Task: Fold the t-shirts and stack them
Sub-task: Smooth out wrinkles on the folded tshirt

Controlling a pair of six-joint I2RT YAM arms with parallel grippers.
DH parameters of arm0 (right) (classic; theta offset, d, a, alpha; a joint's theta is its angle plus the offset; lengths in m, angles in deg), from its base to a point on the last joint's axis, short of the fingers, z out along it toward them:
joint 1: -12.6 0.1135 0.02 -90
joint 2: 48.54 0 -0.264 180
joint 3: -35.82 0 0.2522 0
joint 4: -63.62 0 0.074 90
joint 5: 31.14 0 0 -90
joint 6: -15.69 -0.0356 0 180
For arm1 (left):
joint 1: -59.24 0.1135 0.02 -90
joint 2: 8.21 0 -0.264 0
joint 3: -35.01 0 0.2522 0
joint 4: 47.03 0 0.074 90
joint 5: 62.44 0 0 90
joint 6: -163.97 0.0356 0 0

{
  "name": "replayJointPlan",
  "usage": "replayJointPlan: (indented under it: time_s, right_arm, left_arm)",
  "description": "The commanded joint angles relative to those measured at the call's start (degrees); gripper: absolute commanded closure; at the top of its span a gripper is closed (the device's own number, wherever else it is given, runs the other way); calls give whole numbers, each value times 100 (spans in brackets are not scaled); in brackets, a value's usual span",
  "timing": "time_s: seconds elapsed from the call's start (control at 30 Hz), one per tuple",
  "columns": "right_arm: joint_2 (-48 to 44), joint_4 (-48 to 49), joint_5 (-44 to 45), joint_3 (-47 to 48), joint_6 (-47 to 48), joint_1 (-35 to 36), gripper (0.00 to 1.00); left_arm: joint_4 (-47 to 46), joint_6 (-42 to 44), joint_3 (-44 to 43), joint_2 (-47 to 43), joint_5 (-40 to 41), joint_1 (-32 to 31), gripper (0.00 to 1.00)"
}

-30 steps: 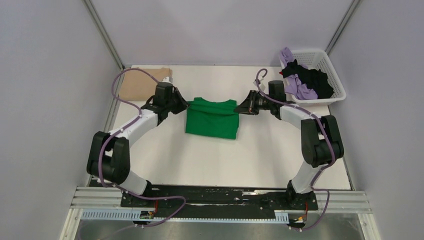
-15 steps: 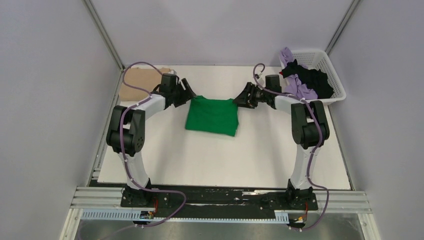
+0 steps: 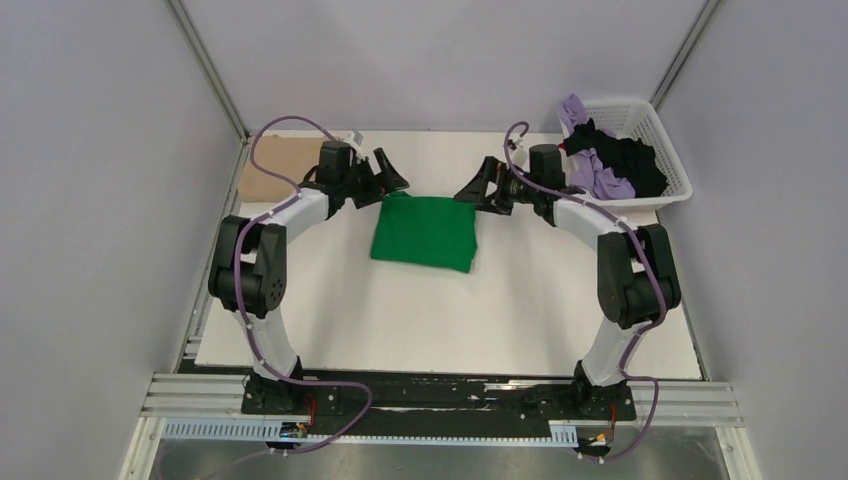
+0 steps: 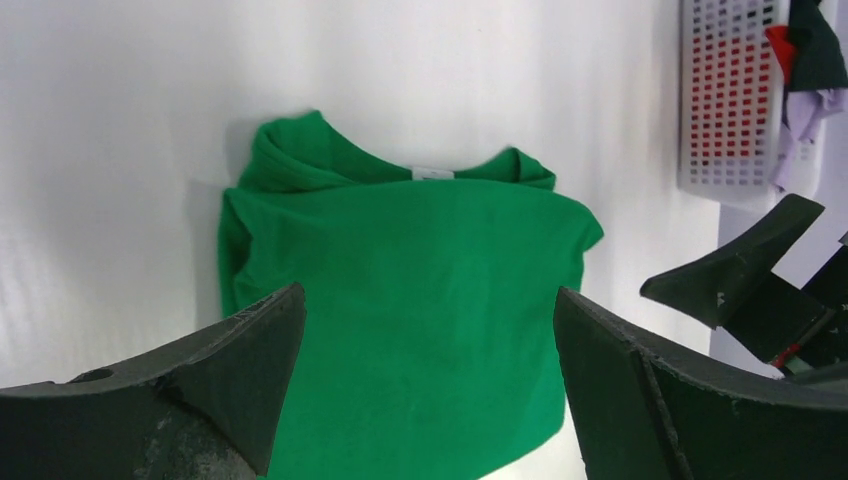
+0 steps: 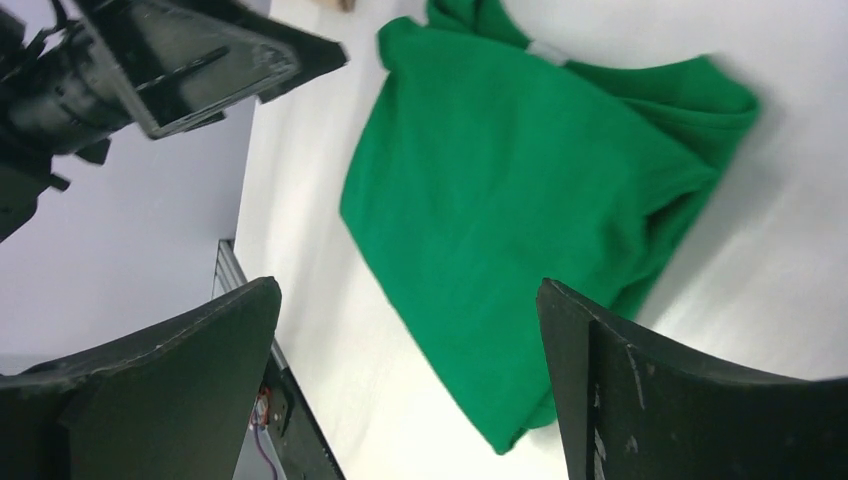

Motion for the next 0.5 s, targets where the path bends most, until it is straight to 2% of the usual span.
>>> replayJointPlan:
  time_s: [0.0,0.23,0.47]
  right_arm:
    - [-266,432,-254,-43,-34,323,0]
    - [1018,568,-298,853,-363,318,0]
    - [2410,415,-47,1621,-561,-67,0]
  left_arm:
    - [-370,-93,-101,84,-317,-162,0]
    - [-336,-485,-1051,1454,-487,-159,0]
    - [567,-625,-1849,2309,-16,-149,0]
